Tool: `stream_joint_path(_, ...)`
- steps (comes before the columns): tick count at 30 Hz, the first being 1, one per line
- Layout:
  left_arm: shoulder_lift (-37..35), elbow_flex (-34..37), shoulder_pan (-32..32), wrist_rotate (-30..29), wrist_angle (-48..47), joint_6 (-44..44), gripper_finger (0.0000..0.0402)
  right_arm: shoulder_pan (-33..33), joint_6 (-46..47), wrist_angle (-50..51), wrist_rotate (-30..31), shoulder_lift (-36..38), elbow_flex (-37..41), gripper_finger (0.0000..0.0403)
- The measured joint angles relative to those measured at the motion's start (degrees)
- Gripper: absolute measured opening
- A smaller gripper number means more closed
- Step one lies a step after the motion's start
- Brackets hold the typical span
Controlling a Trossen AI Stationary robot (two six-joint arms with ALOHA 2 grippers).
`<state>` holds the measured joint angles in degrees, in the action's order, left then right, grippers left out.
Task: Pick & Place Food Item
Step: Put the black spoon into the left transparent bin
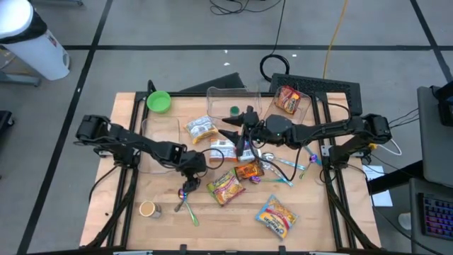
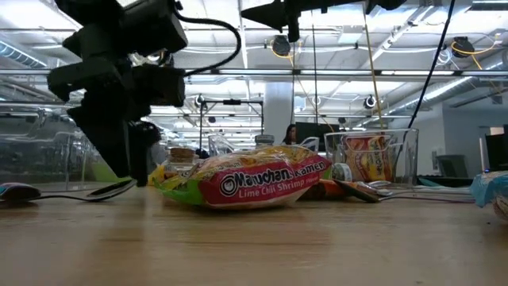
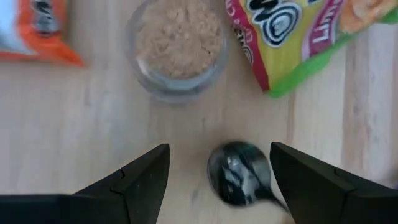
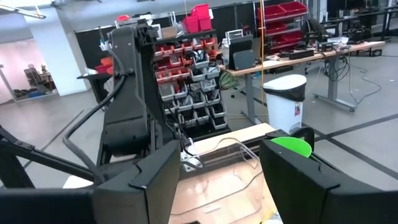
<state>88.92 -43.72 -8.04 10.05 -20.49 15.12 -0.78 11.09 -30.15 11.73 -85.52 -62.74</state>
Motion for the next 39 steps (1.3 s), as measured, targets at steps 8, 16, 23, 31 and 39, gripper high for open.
stream_joint_path(8, 3.3, -0.2, -0.1, 2.1, 1.3, 0.3, 0.0282, 0.0, 0.2, 0.0, 0.0, 0.0, 0.0, 0.0212)
stream_joint_path(16, 3.1, -0.1, -0.1, 1.7, 0.8, 0.6, 0.0225, 0.0, 0.2, 0.0, 0.0, 0.0, 0.0, 0.0212)
stream_joint_path(23, 3.2, 0.0, 0.0, 1.5, 0.5, 0.7, 0.0107, 0.0, 0.0, 0.5, 0.0, 0.0, 0.0, 0.0212)
stream_joint_path(31, 3.3, -0.8, 1.0, 11.1, -1.3, 1.1, 0.0012, 0.0, -0.9, 4.0, 0.1, 0.0, 0.0, 0.0212)
stream_joint_path(39, 3.3, -9.6, 1.7, 7.5, -14.7, -5.7, 0.0008, -0.4, -1.7, 4.3, 0.2, 0.0, 0.0, 0.0212)
